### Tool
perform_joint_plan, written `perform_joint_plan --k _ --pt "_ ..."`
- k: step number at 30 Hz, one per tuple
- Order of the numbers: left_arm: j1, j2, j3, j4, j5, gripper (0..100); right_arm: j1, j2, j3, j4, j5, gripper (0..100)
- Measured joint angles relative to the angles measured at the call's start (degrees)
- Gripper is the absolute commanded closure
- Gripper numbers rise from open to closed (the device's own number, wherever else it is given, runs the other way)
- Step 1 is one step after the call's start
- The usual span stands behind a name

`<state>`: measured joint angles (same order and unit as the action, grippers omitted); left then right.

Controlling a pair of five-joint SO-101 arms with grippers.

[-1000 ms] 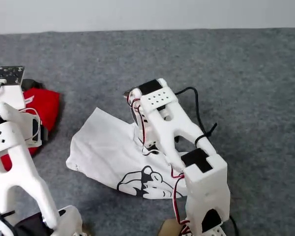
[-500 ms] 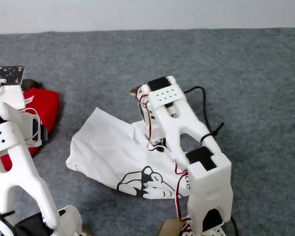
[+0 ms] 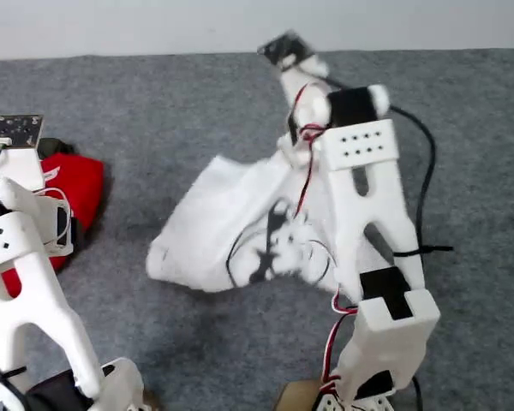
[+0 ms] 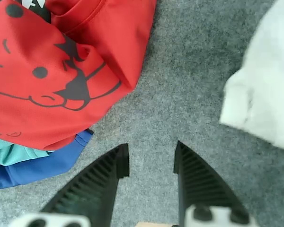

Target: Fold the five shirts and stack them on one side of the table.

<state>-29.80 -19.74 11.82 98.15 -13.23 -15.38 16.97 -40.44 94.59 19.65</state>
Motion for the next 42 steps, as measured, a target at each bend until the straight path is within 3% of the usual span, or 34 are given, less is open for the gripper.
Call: perform_joint_plan --k 6,10,25,31,36,42 --pt "0.00 0.00 0.00 0.00 0.00 84 -1.58 1.14 -5.63 4.48 2.37 98.9" --pt "0.00 0.00 0.00 0.00 0.00 84 -4.22 1.14 -1.58 5.89 3.87 98.9" --pt "0.00 0.00 0.00 0.00 0.00 84 -12.57 -11.96 42.55 5.89 4.22 98.9" --pt "0.00 0.00 0.00 0.00 0.00 84 -20.31 -17.58 55.91 5.89 4.40 96.0" --pt "0.00 0.00 0.00 0.00 0.00 84 -24.79 -21.63 56.62 5.89 5.27 81.5" --pt "0.00 0.00 0.00 0.00 0.00 84 -17.67 -23.47 47.12 5.89 0.62 79.6"
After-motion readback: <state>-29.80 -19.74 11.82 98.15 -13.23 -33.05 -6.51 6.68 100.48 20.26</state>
